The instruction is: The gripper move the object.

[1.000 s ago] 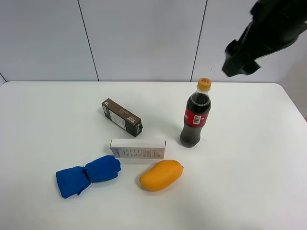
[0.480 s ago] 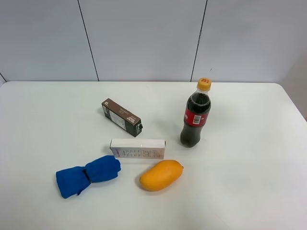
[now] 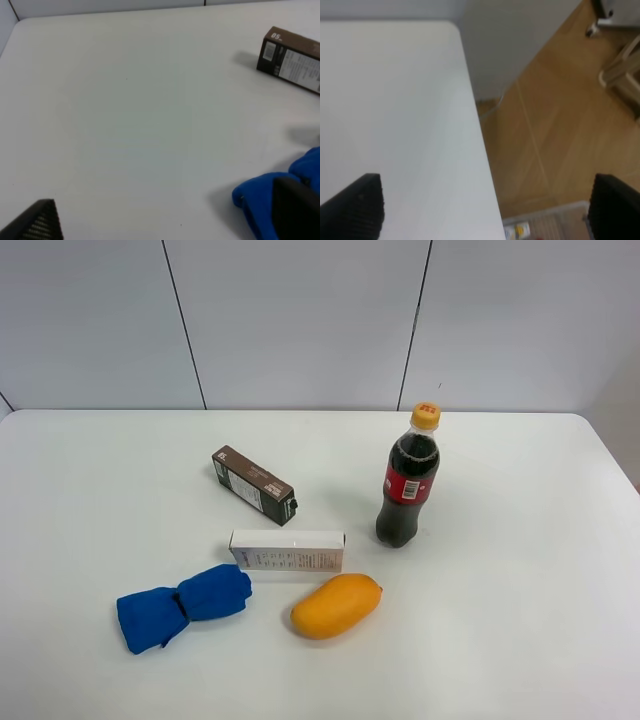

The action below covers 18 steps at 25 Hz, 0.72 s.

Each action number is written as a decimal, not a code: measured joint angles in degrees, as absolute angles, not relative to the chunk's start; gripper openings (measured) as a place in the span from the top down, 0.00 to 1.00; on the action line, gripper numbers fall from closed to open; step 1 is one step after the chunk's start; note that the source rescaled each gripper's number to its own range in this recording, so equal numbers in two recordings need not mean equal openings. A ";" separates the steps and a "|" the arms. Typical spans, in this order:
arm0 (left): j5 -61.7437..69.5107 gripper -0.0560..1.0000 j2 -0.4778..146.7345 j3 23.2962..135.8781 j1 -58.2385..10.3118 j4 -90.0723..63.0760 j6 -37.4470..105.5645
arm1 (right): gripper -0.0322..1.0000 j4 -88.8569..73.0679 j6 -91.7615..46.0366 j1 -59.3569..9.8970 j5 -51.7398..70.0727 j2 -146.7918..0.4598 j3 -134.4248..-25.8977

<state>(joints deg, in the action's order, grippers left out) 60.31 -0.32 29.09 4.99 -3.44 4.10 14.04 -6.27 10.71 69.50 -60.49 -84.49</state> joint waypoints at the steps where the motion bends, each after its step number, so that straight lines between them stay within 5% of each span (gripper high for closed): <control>1: 60.31 0.00 -0.32 29.09 4.99 -3.44 4.10 | 0.23 13.78 -6.27 10.71 69.50 -58.11 -84.49; 11: 60.31 0.00 -0.32 29.09 4.99 -3.44 4.10 | 0.23 5.64 -6.72 7.45 69.50 -40.49 -82.55; 18: 60.31 0.00 -0.32 29.09 4.99 -3.44 4.10 | 0.23 5.45 -7.61 6.27 69.50 -27.84 -65.39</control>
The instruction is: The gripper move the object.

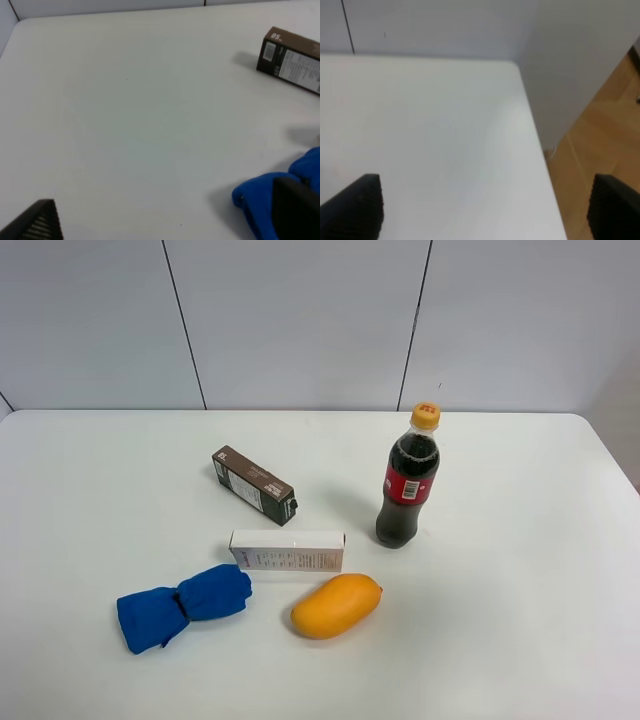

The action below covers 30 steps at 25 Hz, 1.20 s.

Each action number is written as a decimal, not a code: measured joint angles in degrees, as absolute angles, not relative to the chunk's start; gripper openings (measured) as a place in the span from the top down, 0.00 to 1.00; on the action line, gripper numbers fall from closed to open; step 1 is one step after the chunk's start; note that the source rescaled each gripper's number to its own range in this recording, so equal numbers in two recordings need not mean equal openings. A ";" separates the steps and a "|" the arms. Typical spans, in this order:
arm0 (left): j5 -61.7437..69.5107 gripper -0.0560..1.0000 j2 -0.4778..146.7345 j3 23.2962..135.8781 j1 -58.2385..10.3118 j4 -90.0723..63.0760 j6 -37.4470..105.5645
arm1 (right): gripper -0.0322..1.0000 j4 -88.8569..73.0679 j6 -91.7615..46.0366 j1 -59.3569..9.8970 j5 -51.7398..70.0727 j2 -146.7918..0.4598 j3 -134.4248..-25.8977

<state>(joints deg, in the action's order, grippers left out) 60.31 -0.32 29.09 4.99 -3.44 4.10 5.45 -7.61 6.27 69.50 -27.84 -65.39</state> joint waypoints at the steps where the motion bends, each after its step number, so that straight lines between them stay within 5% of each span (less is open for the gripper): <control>1: 60.31 0.00 -0.32 29.09 4.99 -3.44 4.10 | 0.23 5.45 -7.66 6.27 69.50 -26.26 -62.64; 13: 60.31 0.00 -0.32 29.09 4.99 -3.44 4.10 | 0.23 0.00 -4.80 5.63 62.86 -10.87 -32.94; 30: 60.31 0.00 -0.32 29.09 4.99 -3.44 4.10 | 0.23 0.00 -4.80 5.63 61.30 -2.36 -29.14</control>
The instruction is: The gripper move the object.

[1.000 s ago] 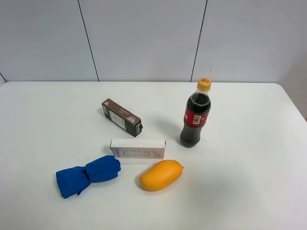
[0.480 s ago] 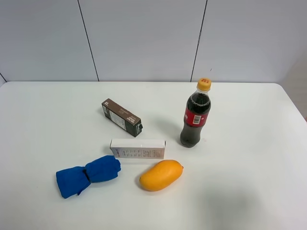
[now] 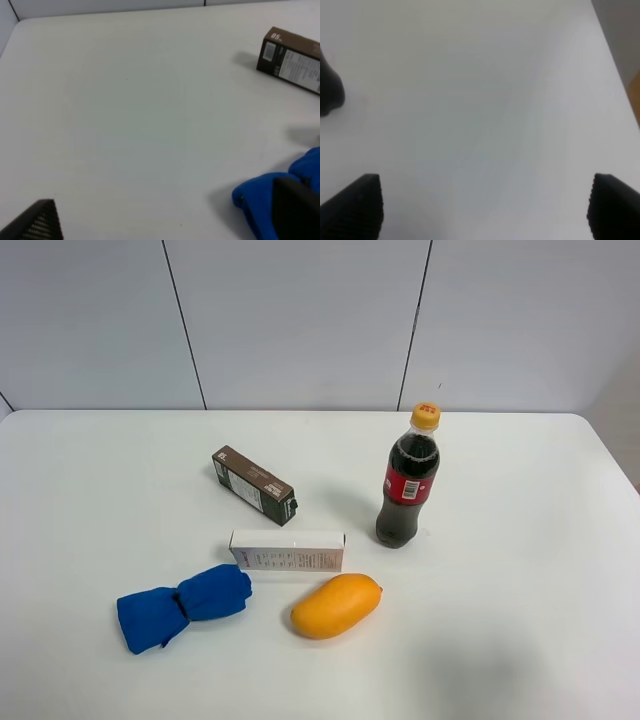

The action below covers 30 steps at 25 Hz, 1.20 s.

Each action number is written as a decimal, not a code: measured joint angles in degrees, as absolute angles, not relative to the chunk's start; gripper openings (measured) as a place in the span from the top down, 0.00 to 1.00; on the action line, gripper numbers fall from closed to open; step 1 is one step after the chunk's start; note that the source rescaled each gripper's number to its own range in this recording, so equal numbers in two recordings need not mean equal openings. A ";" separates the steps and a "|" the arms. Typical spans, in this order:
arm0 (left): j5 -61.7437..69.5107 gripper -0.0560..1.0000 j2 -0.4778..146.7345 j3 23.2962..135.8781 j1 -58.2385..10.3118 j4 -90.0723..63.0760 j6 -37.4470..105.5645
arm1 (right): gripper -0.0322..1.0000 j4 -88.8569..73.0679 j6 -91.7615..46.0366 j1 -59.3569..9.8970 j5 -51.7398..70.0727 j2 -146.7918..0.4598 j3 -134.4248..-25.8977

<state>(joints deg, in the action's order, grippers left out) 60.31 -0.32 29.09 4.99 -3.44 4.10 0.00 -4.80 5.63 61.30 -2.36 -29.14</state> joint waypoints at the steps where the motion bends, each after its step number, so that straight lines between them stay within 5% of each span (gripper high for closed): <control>1: 60.31 0.00 -0.32 29.09 4.99 -3.44 4.10 | 0.23 0.00 -4.80 5.63 61.30 -1.11 -29.14; 30: 60.31 0.00 -0.32 29.09 4.99 -3.44 4.10 | 0.23 0.00 -4.80 5.63 61.30 0.12 -29.14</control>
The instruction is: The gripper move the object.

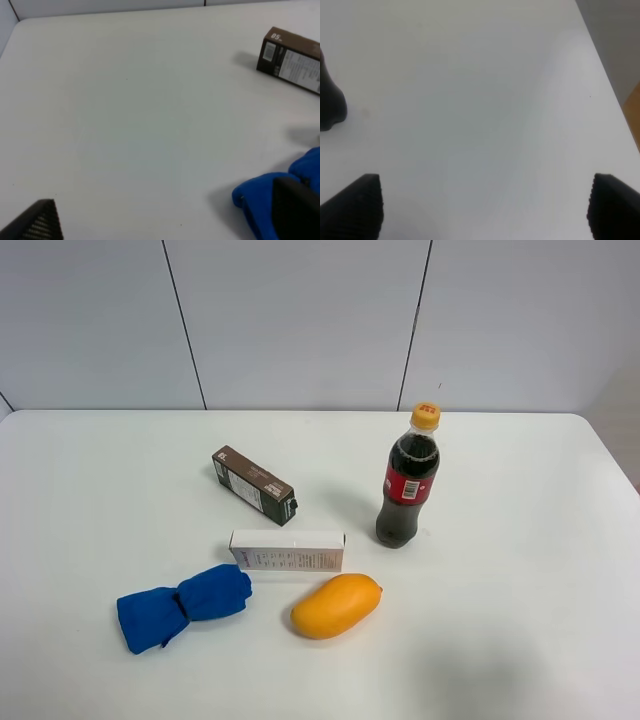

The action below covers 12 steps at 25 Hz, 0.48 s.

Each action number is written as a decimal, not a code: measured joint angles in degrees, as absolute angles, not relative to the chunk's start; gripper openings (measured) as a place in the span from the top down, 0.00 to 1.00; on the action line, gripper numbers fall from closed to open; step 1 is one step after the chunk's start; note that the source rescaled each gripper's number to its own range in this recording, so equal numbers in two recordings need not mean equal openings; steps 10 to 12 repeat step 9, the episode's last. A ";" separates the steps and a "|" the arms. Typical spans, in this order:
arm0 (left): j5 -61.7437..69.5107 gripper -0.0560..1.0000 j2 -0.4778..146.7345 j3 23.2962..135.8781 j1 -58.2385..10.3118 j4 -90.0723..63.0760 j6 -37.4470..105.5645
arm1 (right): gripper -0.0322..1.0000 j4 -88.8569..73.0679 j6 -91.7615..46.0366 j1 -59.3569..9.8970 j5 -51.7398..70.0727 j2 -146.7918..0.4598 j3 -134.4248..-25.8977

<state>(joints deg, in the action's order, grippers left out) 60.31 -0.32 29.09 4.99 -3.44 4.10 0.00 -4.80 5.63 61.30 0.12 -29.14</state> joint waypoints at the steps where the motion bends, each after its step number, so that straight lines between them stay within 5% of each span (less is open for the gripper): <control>1: 60.31 0.00 -0.32 29.09 4.99 -3.44 4.10 | 0.23 0.00 -4.80 5.63 61.30 0.12 -29.14; 12: 60.31 0.00 -0.32 29.09 4.99 -3.44 4.10 | 0.23 0.00 -4.80 5.63 61.30 0.12 -29.14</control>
